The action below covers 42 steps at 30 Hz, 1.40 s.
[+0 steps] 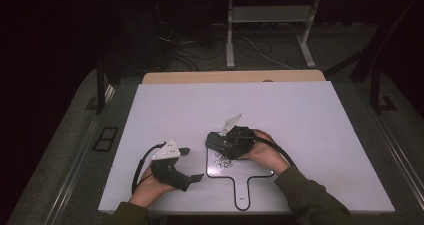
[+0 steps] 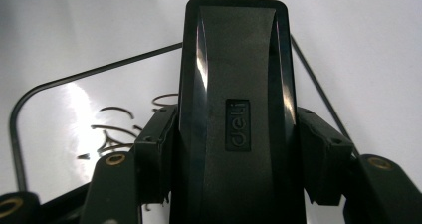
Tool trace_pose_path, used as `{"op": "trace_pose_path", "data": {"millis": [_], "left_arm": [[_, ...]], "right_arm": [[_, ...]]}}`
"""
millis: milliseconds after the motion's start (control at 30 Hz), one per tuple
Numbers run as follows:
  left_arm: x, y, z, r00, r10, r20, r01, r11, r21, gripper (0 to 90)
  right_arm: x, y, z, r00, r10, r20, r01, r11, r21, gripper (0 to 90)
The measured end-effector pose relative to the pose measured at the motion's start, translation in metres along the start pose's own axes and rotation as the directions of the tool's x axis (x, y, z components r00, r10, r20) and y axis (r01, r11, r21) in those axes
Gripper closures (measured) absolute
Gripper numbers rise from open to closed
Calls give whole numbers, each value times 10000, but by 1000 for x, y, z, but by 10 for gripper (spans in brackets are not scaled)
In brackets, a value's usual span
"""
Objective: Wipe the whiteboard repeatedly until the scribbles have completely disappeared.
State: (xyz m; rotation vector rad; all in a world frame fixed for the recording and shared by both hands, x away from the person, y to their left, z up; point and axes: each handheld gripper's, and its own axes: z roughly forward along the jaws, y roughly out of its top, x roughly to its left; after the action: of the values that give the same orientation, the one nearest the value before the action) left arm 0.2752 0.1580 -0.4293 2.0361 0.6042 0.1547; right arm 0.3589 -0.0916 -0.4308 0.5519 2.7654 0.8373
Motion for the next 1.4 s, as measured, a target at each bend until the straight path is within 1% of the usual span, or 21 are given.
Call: {"op": "trace_pose_path", "data": {"millis": [200, 233, 267, 300, 333, 433, 533, 633, 667, 700, 800, 833, 900, 933, 967, 1000, 1033, 1167, 1200, 1233, 1400], "left_arm": [[0, 0, 0, 10000, -1, -7, 1, 10000, -32, 0], [0, 0, 0, 10000, -6, -7, 6, 10000, -36, 0], [0, 0, 0, 10000, -2, -7, 2, 10000, -30, 0], [0, 0, 0, 10000, -2, -6, 2, 10000, -31, 0], [0, 0, 0, 10000, 4, -2, -4, 10000, -27, 0], [-1, 0, 0, 10000, -10, -6, 10, 10000, -35, 0], [0, 0, 0, 10000, 31, -19, -31, 10000, -36, 0], [0, 0, 0, 10000, 38, -26, -38, 10000, -54, 0], [0, 0, 0, 10000, 40, -28, -40, 10000, -49, 0], [0, 0, 0, 10000, 27, -25, -27, 10000, -50, 0], [-1, 0, 0, 10000, 20, -2, -20, 10000, -12, 0], [-1, 0, 0, 10000, 19, -5, -19, 10000, -12, 0], [-1, 0, 0, 10000, 25, -7, -25, 10000, -14, 0], [-1, 0, 0, 10000, 21, -5, -21, 10000, -16, 0], [-1, 1, 0, 10000, 25, -11, -25, 10000, -11, 0], [-1, 1, 0, 10000, 57, -16, -57, 10000, -16, 0], [-1, 1, 0, 10000, 63, -11, -63, 10000, -10, 0], [-1, 0, 0, 10000, 46, 13, -46, 10000, -26, 0], [-1, 0, 1, 10000, 38, 17, -38, 10000, -32, 0], [-1, 0, 0, 10000, 36, 19, -36, 10000, -30, 0], [-1, 0, 0, 10000, 45, 38, -45, 10000, -7, 0]], "right_arm": [[10, -1, -2, 9997, -232, -116, 232, 9997, 16, 388], [10, -1, -3, 9993, -359, -82, 359, 9994, 31, 388], [13, -1, -3, 9995, -264, -191, 264, 9997, -12, 388], [14, -2, -3, 9989, -461, -127, 462, 9989, 20, 388], [17, -2, -4, 9992, -324, -219, 324, 9995, -14, 388], [21, -3, -5, 9981, -588, -169, 588, 9983, 22, 388], [29, -4, -7, 9970, -699, -340, 700, 9975, 34, 388], [31, -5, -9, 9955, -893, -319, 897, 9959, 90, 388], [34, -5, -9, 9961, -794, -376, 796, 9968, 43, 388], [35, -6, -10, 9949, -955, -318, 957, 9954, 76, 388], [42, -7, -11, 9939, -991, -474, 995, 9950, 52, 388], [42, -7, -12, 9918, -1203, -422, 1208, 9926, 102, 388], [45, -7, -12, 9929, -1073, -507, 1079, 9941, 96, 388], [43, -6, -12, 9916, -1210, -454, 1217, 9925, 134, 388], [42, -6, -11, 9929, -1081, -496, 1086, 9941, 83, 388], [39, -6, -11, 9924, -1159, -423, 1165, 9931, 113, 388], [37, -5, -10, 9941, -978, -472, 983, 9951, 72, 388], [22, -1, -6, 9976, -670, -180, 673, 9976, 166, 388], [17, 0, -5, 9974, -722, -65, 723, 9972, 211, 388], [13, 1, -4, 9984, -566, -87, 568, 9981, 225, 388], [-4, 7, 1, 9991, -363, 218, 354, 9986, 396, 388]]}}
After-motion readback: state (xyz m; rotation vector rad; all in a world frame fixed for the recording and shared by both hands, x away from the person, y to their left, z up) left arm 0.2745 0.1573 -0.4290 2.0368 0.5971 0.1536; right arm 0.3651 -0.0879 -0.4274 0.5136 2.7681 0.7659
